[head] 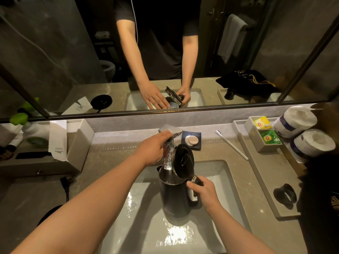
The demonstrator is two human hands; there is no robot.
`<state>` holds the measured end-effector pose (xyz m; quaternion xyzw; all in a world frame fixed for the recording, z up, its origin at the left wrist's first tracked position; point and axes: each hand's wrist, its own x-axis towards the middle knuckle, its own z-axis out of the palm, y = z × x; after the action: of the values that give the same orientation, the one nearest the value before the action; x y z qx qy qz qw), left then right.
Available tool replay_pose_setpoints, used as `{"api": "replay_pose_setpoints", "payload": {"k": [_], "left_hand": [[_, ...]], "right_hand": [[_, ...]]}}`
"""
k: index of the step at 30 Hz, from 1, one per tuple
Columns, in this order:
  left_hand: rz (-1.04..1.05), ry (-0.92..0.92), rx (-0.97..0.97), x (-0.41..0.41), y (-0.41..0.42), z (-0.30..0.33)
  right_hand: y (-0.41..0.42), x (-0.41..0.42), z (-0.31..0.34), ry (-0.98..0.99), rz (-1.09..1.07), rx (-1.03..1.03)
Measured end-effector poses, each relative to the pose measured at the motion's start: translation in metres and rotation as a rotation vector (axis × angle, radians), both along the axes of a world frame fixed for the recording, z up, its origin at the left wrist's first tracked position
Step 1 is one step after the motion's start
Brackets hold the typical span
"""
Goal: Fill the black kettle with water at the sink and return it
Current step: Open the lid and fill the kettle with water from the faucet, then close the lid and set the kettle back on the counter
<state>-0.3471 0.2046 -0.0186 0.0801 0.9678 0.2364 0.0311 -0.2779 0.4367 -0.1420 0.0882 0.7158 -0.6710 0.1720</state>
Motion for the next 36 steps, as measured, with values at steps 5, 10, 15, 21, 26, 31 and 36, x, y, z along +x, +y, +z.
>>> {"api": "replay_pose_setpoints", "payload": {"k": [5,10,15,21,26,31,36], "left_hand": [[-0.147,-0.027,-0.115,0.0,0.003,-0.002],[0.018,-0.034,0.152,0.003,0.01,0.006],[0.105,0.025,0.46,0.033,0.031,0.011],[0.005,0.141,0.344,0.055,0.046,0.02],[0.018,0.17,0.323,0.077,0.036,0.027],[0.083,0.222,0.274,0.097,0.034,0.031],[0.084,0.293,0.224,0.113,0.029,0.046]], "right_hand": [[0.003,0.002,-0.002,0.001,0.005,0.006],[0.01,0.008,0.001,0.015,0.009,0.007],[0.019,0.019,0.01,0.035,0.024,0.005],[0.034,0.04,0.034,0.087,0.001,-0.019],[0.047,0.056,0.062,0.16,0.012,-0.025],[0.05,0.062,0.097,0.266,-0.034,-0.059],[0.042,0.064,0.138,0.376,-0.06,-0.094]]}}
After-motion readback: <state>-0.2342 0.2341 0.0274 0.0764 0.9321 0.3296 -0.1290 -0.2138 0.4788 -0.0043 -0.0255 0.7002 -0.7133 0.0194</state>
